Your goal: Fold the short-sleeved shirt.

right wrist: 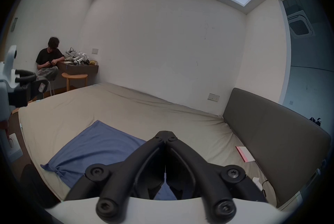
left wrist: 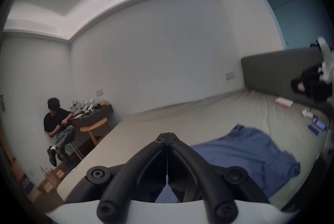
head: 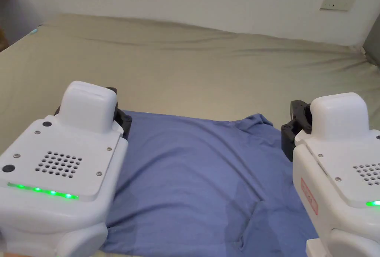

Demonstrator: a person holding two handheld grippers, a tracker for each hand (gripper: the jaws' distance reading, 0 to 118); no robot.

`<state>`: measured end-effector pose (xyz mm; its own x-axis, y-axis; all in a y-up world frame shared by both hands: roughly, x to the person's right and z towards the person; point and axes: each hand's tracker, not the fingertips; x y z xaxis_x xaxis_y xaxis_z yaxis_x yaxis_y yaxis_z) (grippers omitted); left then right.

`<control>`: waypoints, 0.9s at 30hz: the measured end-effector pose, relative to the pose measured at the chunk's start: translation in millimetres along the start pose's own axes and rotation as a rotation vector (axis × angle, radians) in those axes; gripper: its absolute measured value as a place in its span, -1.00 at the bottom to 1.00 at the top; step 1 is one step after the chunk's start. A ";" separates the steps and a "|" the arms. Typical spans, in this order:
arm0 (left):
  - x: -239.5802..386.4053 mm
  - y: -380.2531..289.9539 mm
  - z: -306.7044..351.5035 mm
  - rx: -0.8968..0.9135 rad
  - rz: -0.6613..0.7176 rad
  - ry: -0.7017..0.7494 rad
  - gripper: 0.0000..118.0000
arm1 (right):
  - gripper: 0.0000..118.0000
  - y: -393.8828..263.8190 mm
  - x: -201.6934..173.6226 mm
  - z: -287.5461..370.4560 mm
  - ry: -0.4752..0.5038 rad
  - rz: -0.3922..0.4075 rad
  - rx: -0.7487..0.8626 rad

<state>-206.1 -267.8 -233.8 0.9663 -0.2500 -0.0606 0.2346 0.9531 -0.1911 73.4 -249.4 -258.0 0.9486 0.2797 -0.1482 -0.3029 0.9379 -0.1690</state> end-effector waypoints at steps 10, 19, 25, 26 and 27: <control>-48.1 -175.8 -27.9 -0.580 0.021 -0.049 0.32 | -0.96 -40.0 8.4 -14.6 0.042 0.015 -0.135; -44.2 -254.5 -27.3 -0.911 -0.025 -0.045 0.82 | -0.96 -64.7 25.8 -20.8 0.030 -0.028 -0.238; -39.8 -259.3 -42.2 -0.935 0.039 -0.033 -0.08 | -0.96 -74.8 37.8 -20.6 0.015 -0.071 -0.277; -36.8 -261.5 -42.9 -0.948 0.022 -0.047 -0.21 | -0.96 -76.2 39.7 -21.4 0.011 -0.071 -0.283; -34.8 -264.1 -43.4 -0.954 0.021 -0.067 -0.73 | -0.96 -77.6 41.7 -21.8 0.008 -0.071 -0.290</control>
<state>-306.2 -518.2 -223.8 0.9803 -0.1962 -0.0227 0.0608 0.4091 -0.9104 134.5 -315.0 -272.3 0.9680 0.2129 -0.1331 -0.2504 0.8571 -0.4502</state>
